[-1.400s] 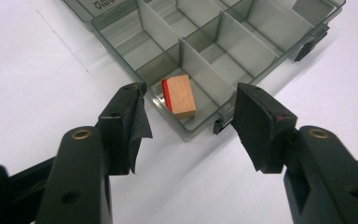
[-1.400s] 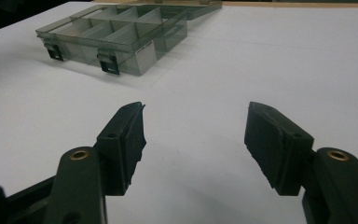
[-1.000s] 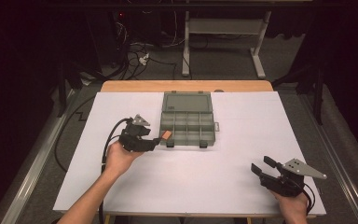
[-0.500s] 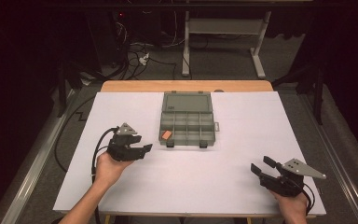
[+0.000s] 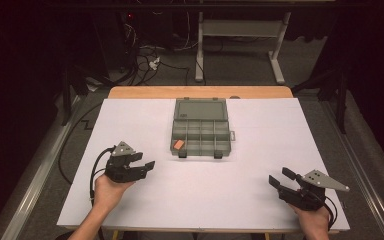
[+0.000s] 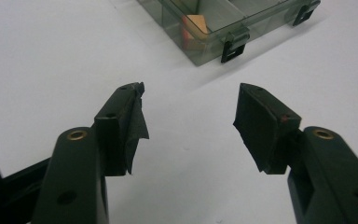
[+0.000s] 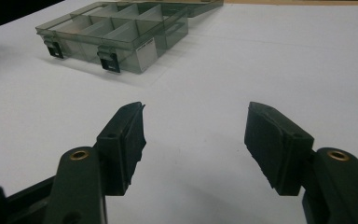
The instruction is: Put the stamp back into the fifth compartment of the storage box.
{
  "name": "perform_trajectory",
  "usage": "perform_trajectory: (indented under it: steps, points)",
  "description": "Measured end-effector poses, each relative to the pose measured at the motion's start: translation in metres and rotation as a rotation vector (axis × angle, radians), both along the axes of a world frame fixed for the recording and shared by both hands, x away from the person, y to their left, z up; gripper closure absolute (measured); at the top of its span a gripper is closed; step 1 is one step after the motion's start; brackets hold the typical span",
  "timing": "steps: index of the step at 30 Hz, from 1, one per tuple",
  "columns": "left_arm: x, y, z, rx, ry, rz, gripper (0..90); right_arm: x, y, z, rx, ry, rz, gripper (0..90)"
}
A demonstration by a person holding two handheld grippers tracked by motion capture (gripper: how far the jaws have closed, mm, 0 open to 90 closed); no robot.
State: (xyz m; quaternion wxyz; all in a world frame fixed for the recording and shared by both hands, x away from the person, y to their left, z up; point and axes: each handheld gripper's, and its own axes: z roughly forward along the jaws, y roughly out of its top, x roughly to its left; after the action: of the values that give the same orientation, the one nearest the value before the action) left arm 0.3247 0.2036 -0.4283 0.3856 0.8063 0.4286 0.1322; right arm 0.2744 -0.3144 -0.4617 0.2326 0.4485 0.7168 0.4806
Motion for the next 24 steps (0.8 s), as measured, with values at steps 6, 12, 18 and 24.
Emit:
perform_trajectory:
  steps: [6,12,18,24]
  points:
    - [-0.007,0.008,-0.005,-0.007,-0.02,0.026,40.9,0.0,0.0,0.0,-0.002,0.006,0.001,37.6]
    - [-0.013,0.015,-0.009,-0.014,-0.037,0.046,40.9,0.001,0.0,0.0,-0.007,0.011,0.001,37.7]
    - [-0.021,0.022,-0.013,-0.021,-0.05,0.063,40.5,0.0,0.0,0.0,-0.007,0.013,-0.003,37.6]
    - [-0.027,0.03,-0.018,-0.037,-0.067,0.081,40.1,0.0,0.001,0.0,-0.009,0.012,-0.004,37.6]
